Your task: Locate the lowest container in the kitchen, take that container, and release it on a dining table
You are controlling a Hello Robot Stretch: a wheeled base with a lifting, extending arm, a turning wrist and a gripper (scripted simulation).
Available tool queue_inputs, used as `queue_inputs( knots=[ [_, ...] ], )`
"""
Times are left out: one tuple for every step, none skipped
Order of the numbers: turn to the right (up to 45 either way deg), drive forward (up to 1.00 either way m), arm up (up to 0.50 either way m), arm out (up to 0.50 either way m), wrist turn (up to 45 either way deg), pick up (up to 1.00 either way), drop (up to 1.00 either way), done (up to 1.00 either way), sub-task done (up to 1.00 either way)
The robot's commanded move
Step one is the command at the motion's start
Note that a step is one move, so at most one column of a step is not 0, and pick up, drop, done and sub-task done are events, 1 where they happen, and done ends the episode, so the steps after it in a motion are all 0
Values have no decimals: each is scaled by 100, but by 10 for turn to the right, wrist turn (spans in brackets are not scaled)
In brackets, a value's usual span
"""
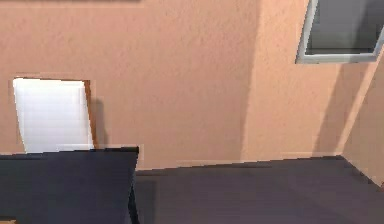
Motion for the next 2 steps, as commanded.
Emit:
queue_inputs(
  knots=[
    [-450, 0, 0, 0, 0, 0, 0, 0, 0],
    [-450, 0, 0, 0, 0, 0, 0, 0, 0]
  ],
)
